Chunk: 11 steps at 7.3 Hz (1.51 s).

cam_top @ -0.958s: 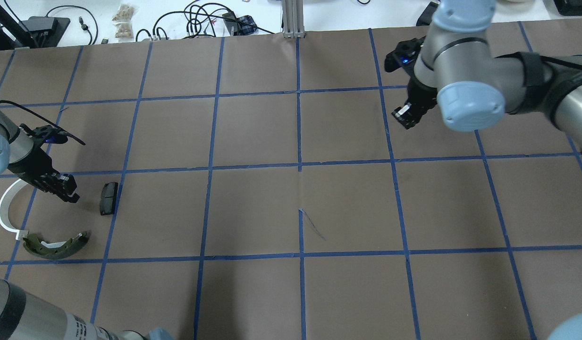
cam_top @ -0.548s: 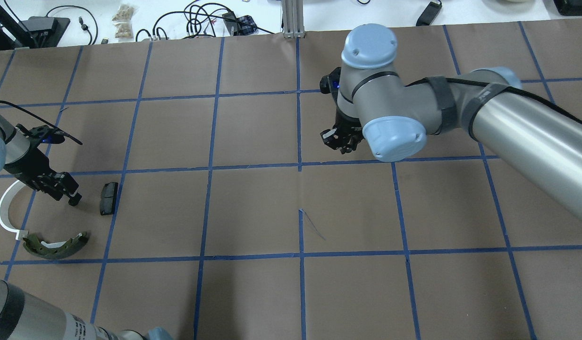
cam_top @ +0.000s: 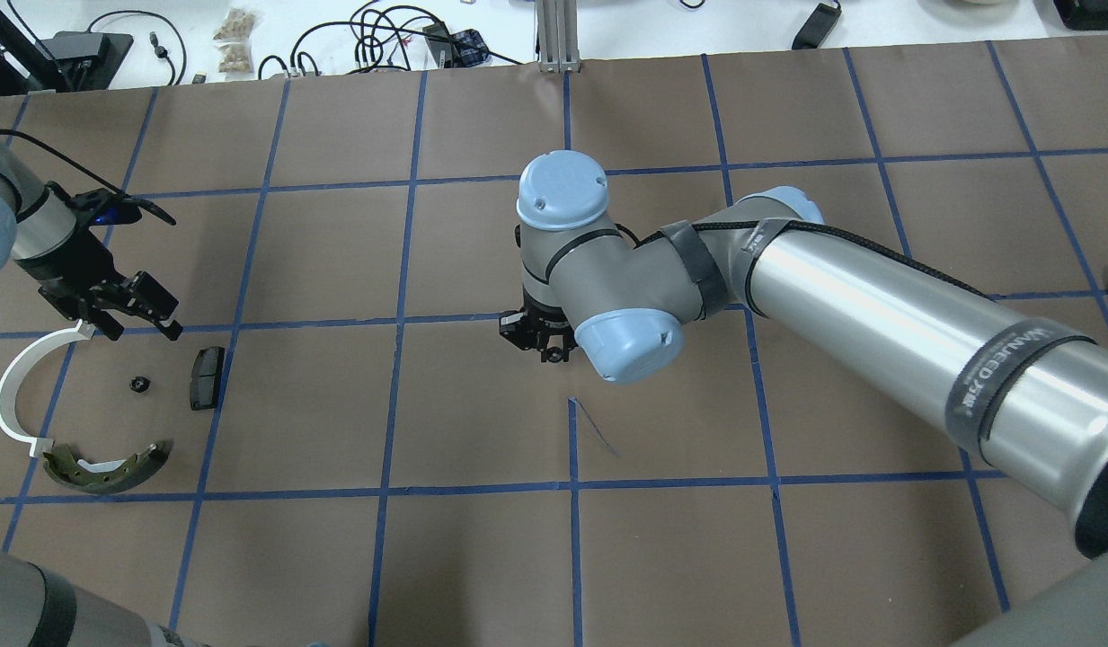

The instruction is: Place bearing gear from tray to pile

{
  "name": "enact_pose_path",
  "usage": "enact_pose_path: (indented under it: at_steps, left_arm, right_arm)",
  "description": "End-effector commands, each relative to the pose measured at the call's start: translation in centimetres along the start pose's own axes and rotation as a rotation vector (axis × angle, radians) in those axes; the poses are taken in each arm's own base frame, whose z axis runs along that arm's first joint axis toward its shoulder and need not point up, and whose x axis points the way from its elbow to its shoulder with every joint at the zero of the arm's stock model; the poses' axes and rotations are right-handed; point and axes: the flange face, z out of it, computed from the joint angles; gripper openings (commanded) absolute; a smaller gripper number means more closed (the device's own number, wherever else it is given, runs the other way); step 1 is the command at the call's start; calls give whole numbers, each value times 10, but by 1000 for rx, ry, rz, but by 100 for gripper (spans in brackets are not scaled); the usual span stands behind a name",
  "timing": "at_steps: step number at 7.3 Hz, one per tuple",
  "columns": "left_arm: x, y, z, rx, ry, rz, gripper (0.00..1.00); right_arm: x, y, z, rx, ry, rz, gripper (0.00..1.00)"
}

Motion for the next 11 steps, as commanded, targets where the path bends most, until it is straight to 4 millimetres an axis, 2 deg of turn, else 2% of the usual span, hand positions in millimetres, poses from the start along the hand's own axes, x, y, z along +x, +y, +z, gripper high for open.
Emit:
enact_pose_path:
  at_steps: [1, 2, 3, 4, 5, 6, 7, 8, 9, 10, 11]
  left_arm:
    - [80, -17, -24, 29, 28, 10, 100]
    - [102, -19, -27, 31, 19, -1, 100]
    - [125, -21, -30, 35, 8, 29, 100]
    - [161, -20, -28, 31, 2, 45, 100]
    - [201, -23, -30, 57, 52, 52, 100]
    - [238, -26, -25, 54, 39, 41, 100]
    - [283, -25, -15, 33, 14, 100, 100]
    - [311, -24, 6, 15, 9, 84, 100]
    - [325, -32, 19, 80, 4, 17, 100]
    - [355, -22, 36, 74, -15, 63, 100]
    - [384, -20, 52, 133, -28, 108, 100]
  right_arm:
    - [-5, -1, 6, 19, 2, 5, 100]
    - [10, -21, -9, 49, -9, -16, 100]
    - [44, -51, -36, 81, -11, -49, 100]
    - [91, -73, -69, 86, -5, -26, 100]
    - [132, -82, -98, 99, 0, -46, 100]
    - [159, -81, -137, 127, -2, -31, 100]
    - [161, -67, -182, 106, -1, -21, 100]
    - [163, -55, -224, 82, 4, -13, 100]
    - [173, -47, -257, 38, 32, -54, 100]
    - [188, -44, -288, 73, 69, -66, 100]
    - [191, -33, -303, 81, 66, -112, 100]
